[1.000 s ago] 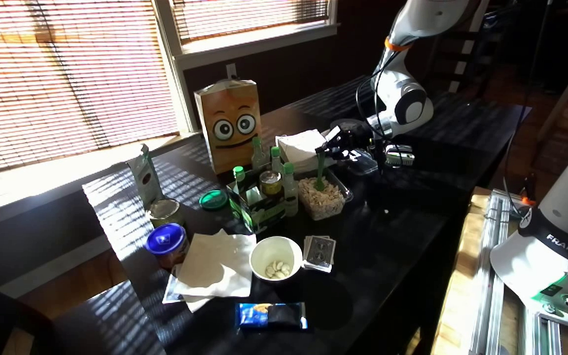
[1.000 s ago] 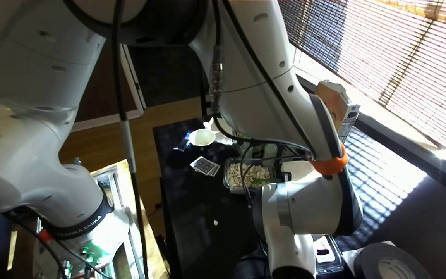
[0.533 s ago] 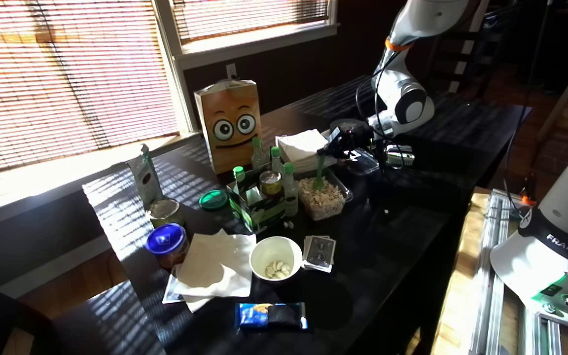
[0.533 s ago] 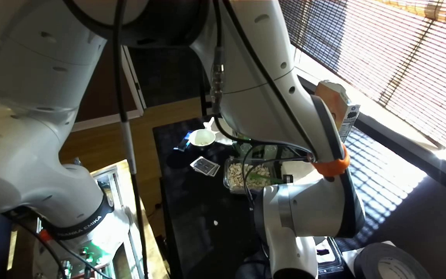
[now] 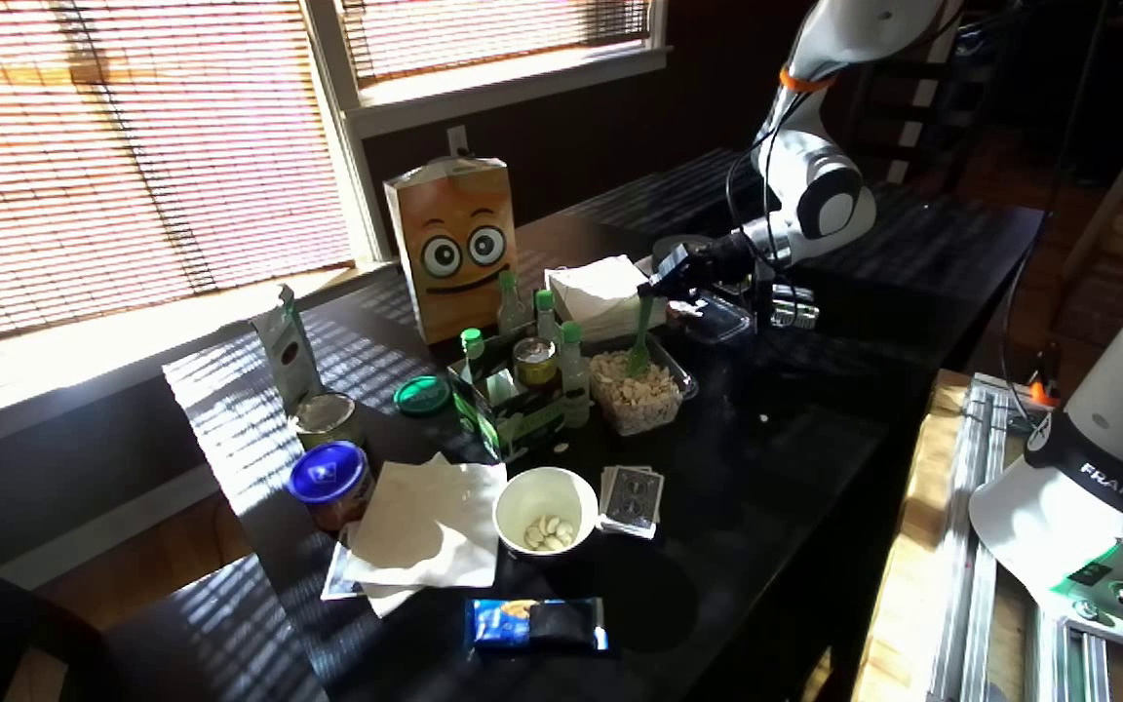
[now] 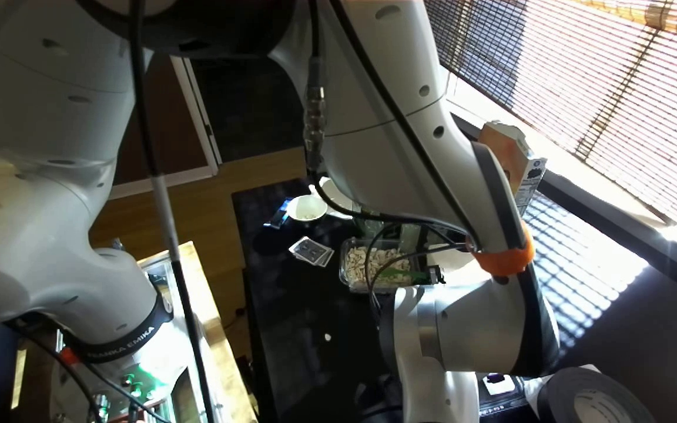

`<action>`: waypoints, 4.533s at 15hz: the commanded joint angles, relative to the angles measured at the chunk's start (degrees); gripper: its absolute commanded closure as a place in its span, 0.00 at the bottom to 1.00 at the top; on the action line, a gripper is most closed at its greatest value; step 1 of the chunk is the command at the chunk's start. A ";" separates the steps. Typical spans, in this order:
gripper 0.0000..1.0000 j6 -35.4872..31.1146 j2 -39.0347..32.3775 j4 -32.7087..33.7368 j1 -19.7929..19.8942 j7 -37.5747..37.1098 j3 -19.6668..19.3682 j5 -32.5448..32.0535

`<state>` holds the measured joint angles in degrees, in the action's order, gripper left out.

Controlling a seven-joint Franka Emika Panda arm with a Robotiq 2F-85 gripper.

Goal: Use the spoon to transfer some contents from the right bowl to the left bowl

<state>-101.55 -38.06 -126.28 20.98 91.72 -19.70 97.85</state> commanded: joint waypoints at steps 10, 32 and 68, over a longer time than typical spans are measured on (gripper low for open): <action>0.97 1.29 -0.27 -4.91 -2.18 11.97 1.66 5.17; 0.97 1.47 -2.84 -2.44 -3.83 -14.33 2.40 4.54; 0.97 1.23 33.33 -34.99 -12.01 12.33 5.06 17.27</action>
<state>-97.17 -10.53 -156.69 10.90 102.80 -16.86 111.66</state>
